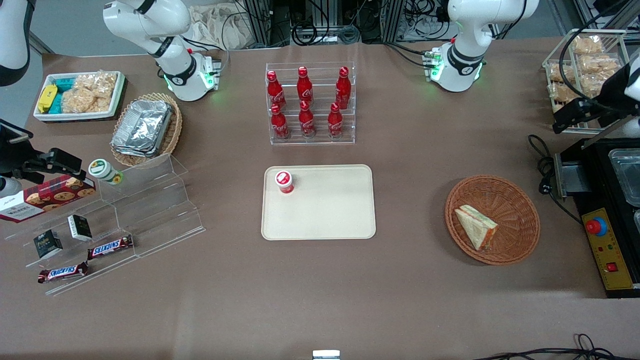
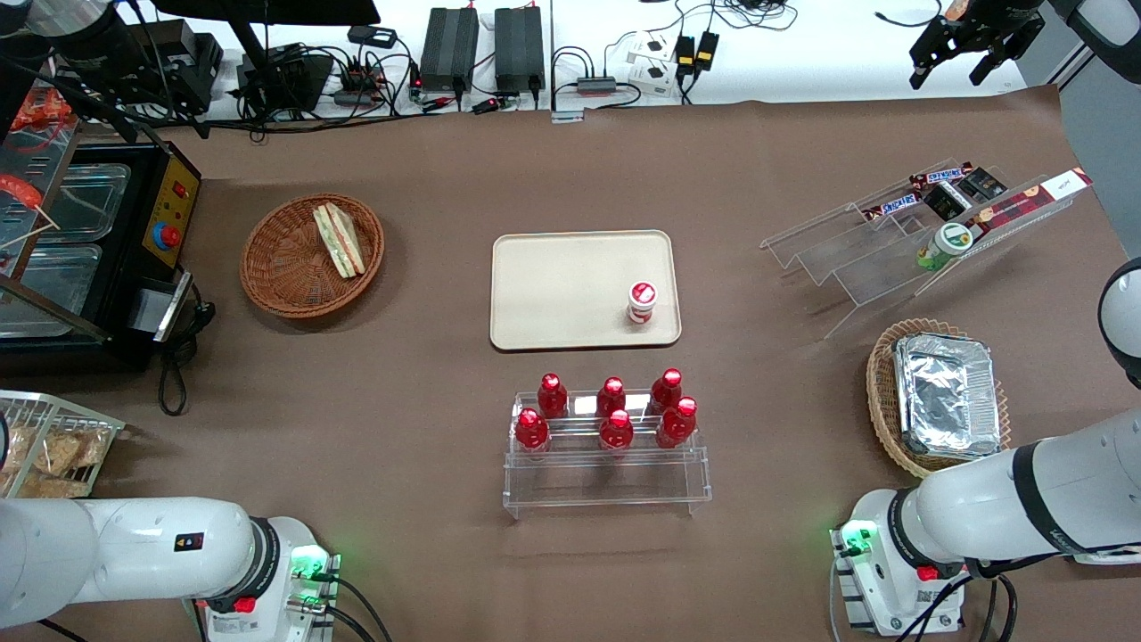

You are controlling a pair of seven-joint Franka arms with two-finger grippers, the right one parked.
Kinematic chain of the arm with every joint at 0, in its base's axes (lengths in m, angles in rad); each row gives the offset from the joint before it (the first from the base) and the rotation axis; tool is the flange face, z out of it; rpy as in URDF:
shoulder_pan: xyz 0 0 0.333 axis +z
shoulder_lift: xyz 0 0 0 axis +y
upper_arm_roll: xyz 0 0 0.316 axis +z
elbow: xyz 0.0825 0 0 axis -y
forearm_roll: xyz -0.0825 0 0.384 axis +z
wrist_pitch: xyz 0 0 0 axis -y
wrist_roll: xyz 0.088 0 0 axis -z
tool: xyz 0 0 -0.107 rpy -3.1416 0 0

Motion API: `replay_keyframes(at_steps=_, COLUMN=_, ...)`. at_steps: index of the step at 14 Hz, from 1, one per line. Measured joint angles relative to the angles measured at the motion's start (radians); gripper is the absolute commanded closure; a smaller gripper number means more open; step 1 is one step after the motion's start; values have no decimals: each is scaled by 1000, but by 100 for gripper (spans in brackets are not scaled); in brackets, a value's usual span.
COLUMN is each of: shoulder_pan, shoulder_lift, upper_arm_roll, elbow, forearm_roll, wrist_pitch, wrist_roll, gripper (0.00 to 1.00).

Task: Place sandwich from basket to tray
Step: 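Lower the open left gripper over the wrapped sandwich in the basket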

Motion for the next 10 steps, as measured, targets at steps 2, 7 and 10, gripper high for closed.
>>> replay_keyframes(at_steps=2, shoulder_pan=1, shoulder_lift=64, upper_arm_roll=3, elbow=-8, forearm_roll=-18, wrist_pitch=54, wrist_roll=-22, gripper=0)
replay_keyframes(at_steps=7, shoulder_pan=-3, shoulder_lift=257, upper_arm_roll=3, elbow=-18, forearm_roll=-38, wrist_pitch=230, wrist_roll=-157, gripper=0)
replay_keyframes(at_steps=10, shoulder_pan=-9, shoulder_lift=357, upper_arm_roll=0, elbow=-39, forearm_roll=-41, wrist_pitch=363, wrist_roll=-216, gripper=0)
